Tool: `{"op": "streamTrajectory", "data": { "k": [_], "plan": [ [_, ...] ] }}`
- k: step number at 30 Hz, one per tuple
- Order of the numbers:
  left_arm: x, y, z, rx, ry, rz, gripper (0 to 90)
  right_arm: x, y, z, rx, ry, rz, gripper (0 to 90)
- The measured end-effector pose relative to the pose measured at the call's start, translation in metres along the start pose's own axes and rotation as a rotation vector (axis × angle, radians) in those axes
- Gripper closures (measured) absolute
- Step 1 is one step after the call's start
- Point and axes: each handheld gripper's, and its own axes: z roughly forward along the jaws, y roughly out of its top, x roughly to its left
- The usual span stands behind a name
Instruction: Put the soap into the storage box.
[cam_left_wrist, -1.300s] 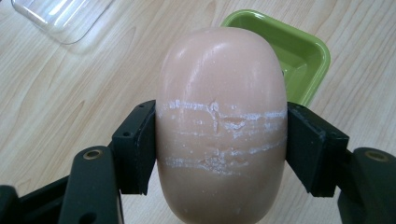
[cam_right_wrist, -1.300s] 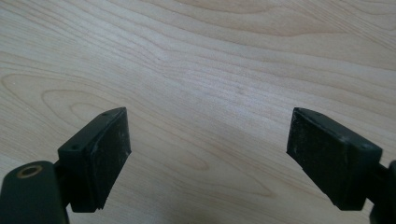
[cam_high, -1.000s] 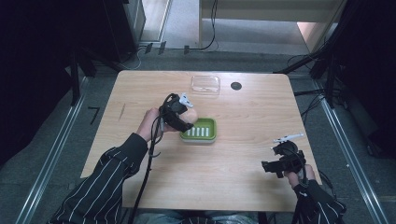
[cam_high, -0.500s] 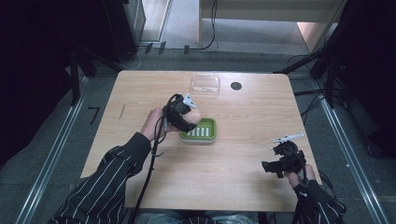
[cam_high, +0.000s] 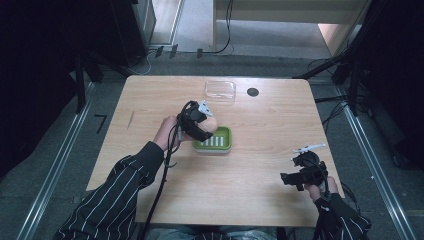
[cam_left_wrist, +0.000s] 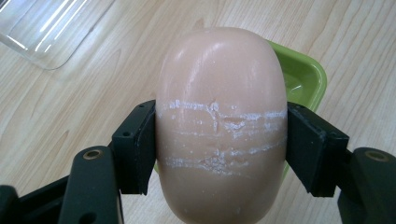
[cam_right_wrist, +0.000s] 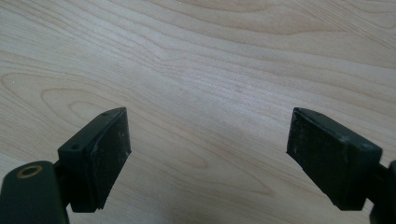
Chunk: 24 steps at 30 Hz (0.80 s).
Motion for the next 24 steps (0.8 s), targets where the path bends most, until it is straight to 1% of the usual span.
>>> {"op": "streamTrajectory", "data": {
  "k": [5,10,24],
  "plan": [
    [-0.001,0.001,0.003,-0.006,-0.004,0.006,33.6,0.0,0.0,0.0,0.0,-0.001,-0.001,14.1],
    [-0.001,0.001,0.006,-0.001,-0.007,0.007,33.6,0.0,0.0,0.0,0.001,0.0,0.001,14.1],
    [-0.004,0.001,0.015,0.006,-0.017,0.027,33.7,0.0,0.0,0.0,0.001,-0.001,0.002,14.1]
  ]
}}
